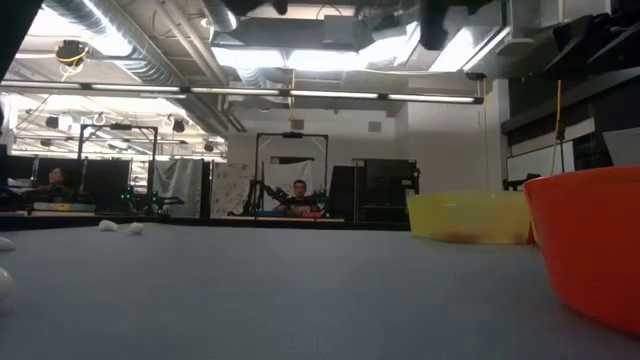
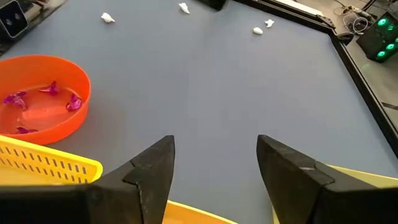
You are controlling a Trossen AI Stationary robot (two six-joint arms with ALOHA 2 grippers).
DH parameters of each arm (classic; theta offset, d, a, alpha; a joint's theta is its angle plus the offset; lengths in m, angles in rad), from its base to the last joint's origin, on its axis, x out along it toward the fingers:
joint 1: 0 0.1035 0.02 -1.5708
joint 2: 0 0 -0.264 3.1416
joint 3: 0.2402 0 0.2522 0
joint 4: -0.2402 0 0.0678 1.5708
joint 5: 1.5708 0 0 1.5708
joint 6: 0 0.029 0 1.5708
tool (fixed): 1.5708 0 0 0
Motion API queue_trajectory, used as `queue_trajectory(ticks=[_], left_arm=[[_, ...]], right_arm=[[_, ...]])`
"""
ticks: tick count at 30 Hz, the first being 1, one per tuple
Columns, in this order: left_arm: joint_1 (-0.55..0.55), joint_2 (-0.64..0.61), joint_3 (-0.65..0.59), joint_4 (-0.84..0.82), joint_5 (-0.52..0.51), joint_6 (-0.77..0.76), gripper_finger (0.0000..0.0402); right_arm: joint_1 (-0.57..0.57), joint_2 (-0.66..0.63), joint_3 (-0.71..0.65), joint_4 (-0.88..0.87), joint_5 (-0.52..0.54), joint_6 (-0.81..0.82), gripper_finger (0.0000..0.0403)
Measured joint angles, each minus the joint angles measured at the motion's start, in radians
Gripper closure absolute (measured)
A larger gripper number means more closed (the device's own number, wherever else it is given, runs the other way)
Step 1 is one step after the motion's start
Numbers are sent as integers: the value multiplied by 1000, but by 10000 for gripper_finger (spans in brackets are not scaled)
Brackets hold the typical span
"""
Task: Sort Halloween decoration
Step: Put the white ghost toy into the yellow box
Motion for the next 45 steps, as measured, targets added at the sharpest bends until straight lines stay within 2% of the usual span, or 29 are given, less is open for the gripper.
queue_trajectory(ticks=[4,11,15,21,33,40,42,45], left_arm=[[-33,100,58,104,-21,3,345],[-41,267,239,94,-19,2,345],[-28,320,308,93,-19,3,345],[-13,325,312,93,-19,3,340],[-7,325,312,26,9,-24,266],[0,306,312,7,6,24,252],[2,274,312,-40,6,35,251],[6,200,313,-211,8,36,251]], right_arm=[[0,0,0,1,0,0,178],[0,0,0,-1,0,0,178],[0,0,0,-2,0,0,178],[0,0,0,-2,-1,0,178],[0,0,0,-2,-1,0,178],[0,0,0,-1,-1,1,178],[0,0,0,-1,-1,1,178],[0,0,0,-1,-1,1,178]])
